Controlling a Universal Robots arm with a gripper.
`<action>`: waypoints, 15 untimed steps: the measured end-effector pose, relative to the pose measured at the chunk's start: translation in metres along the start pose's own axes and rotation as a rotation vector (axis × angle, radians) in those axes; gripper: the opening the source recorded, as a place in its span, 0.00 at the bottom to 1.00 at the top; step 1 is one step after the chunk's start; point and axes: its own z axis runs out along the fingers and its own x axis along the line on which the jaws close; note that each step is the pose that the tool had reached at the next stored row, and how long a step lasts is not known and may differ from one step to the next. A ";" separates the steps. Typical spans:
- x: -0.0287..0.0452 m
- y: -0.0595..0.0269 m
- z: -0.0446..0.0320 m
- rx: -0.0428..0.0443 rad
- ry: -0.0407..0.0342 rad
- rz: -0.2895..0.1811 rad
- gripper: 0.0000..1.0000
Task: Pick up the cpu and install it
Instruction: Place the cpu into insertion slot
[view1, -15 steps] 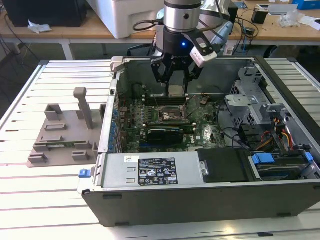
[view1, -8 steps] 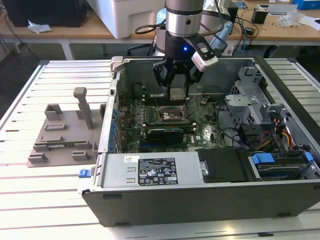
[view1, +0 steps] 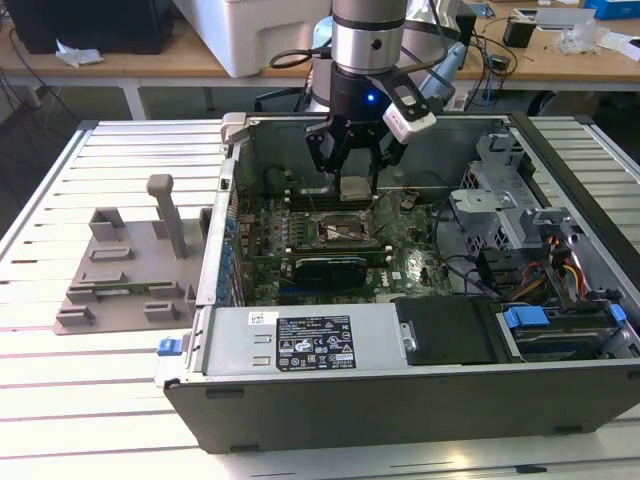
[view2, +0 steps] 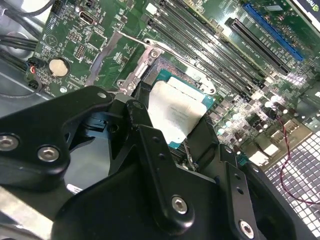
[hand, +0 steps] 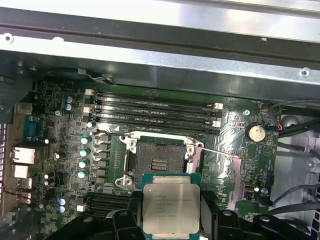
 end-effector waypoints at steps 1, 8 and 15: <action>0.0000 0.0000 0.0000 0.0003 0.0001 0.002 0.55; 0.0000 0.0000 0.0000 0.0141 0.0058 0.128 0.55; 0.0000 0.0000 0.0000 0.0180 0.0101 0.229 0.55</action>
